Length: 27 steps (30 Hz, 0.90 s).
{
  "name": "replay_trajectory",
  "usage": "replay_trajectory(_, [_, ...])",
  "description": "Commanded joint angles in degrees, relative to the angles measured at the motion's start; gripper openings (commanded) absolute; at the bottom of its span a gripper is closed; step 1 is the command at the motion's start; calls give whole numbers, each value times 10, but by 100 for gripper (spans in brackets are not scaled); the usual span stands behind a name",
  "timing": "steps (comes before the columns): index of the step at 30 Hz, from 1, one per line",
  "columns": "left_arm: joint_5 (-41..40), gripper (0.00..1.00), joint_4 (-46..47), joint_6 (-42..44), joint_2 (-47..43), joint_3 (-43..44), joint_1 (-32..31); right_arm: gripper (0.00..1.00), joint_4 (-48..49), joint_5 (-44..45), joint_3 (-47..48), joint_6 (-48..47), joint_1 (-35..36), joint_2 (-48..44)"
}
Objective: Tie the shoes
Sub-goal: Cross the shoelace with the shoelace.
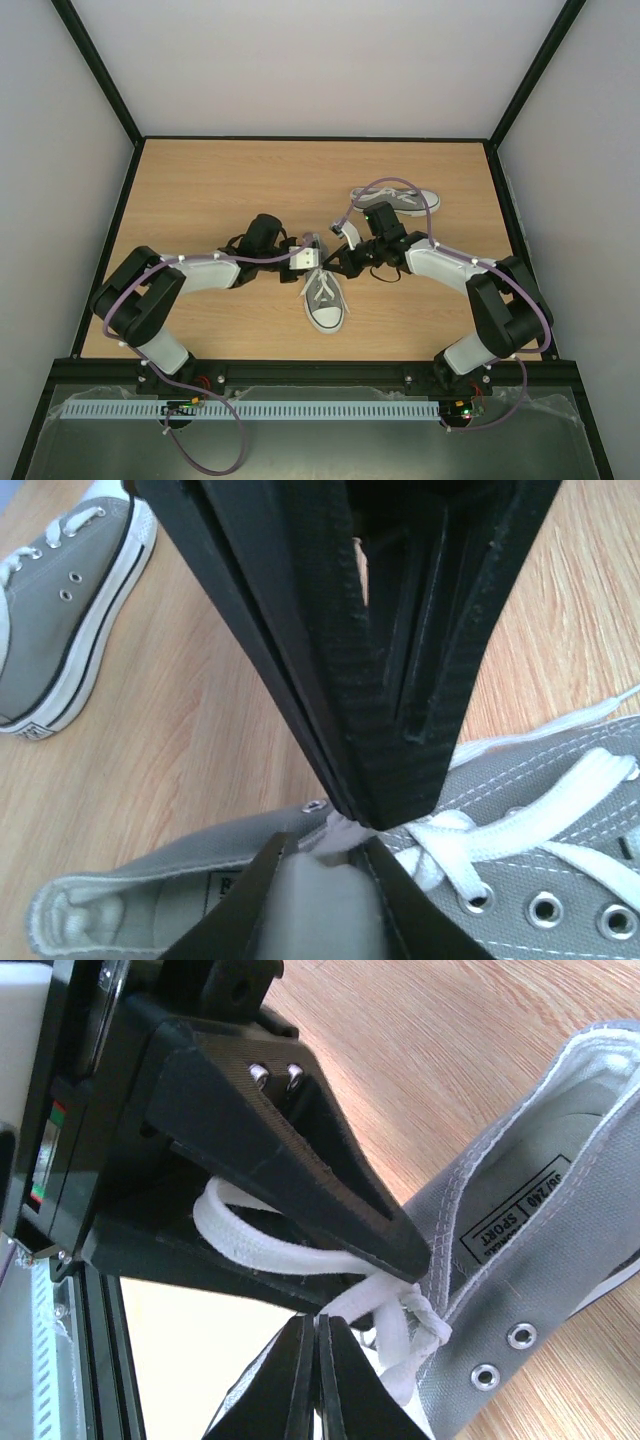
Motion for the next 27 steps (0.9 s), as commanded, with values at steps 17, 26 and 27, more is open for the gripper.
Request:
replay_trajectory(17, [-30,2,32,-40,-9,-4,-11,32,-6,-11,13,40,-46,-18])
replay_trajectory(26, [-30,2,35,-44,-10,-8,-12,18,4,-47,4,44,-44,32])
replay_trajectory(27, [-30,2,36,-44,-10,-8,-12,19,3,-58,3,40,-44,32])
